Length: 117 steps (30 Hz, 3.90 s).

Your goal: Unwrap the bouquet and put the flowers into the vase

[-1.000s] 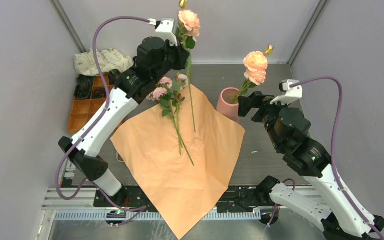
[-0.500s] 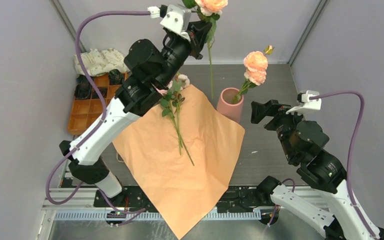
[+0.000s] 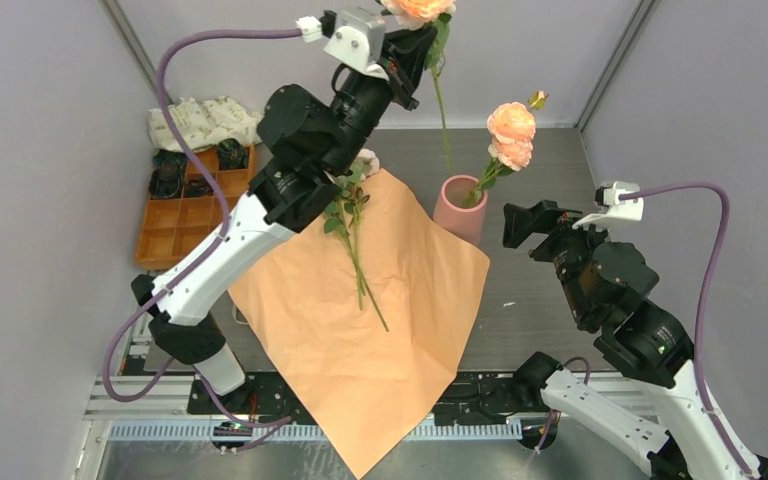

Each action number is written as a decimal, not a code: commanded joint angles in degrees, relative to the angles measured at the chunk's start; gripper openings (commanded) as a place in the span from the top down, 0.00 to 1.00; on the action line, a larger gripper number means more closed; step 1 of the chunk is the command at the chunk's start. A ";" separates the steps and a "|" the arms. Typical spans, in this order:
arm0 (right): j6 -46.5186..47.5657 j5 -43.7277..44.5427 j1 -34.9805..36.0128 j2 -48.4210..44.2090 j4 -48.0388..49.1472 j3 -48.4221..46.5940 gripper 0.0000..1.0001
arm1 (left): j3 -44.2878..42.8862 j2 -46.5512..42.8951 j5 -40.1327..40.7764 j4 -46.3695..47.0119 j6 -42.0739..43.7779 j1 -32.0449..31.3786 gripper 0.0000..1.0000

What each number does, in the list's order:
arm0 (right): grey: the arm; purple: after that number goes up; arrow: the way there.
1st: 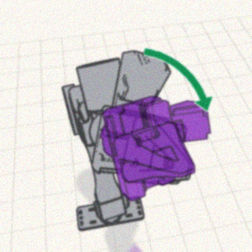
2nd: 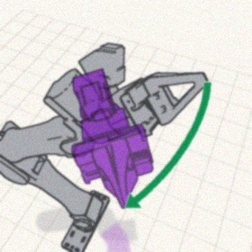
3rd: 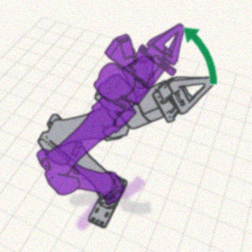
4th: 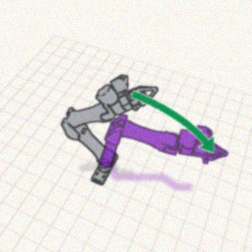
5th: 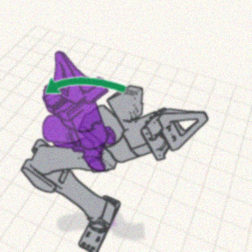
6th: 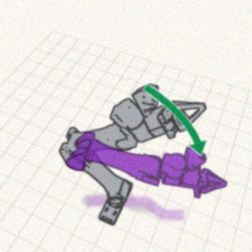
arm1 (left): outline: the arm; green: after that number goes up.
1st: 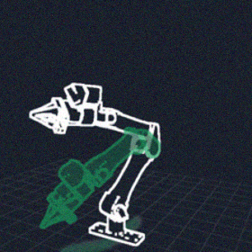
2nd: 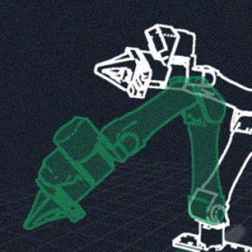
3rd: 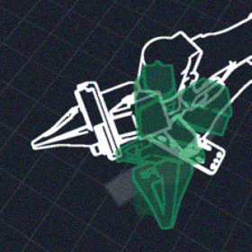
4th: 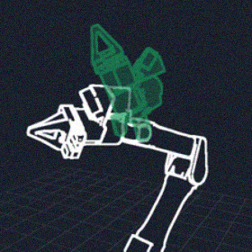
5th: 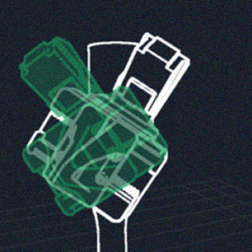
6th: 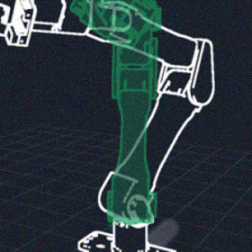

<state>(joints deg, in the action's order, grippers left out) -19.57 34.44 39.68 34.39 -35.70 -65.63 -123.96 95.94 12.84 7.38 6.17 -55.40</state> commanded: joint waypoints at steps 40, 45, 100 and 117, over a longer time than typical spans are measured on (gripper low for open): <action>-0.88 -3.62 0.20 0.89 2.41 -0.34 0.00 | 35.21 -6.86 2.29 2.62 -15.30 -0.06 0.52; -1.08 -4.31 0.20 1.19 2.99 -0.03 0.00 | 40.01 -7.78 3.01 2.06 -18.63 -0.05 0.52; -4.04 -25.06 16.65 85.77 -15.76 -57.80 0.19 | 44.28 -50.54 58.74 -36.06 -22.82 0.05 0.53; -4.85 -30.44 8.83 105.75 -19.33 -67.54 0.35 | 45.29 -48.98 56.15 -33.71 -20.07 0.08 0.51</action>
<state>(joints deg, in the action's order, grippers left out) -23.42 5.85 49.52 139.94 -54.85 -129.40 -78.78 47.46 68.93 -29.39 -14.96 -55.40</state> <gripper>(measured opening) 0.655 0.491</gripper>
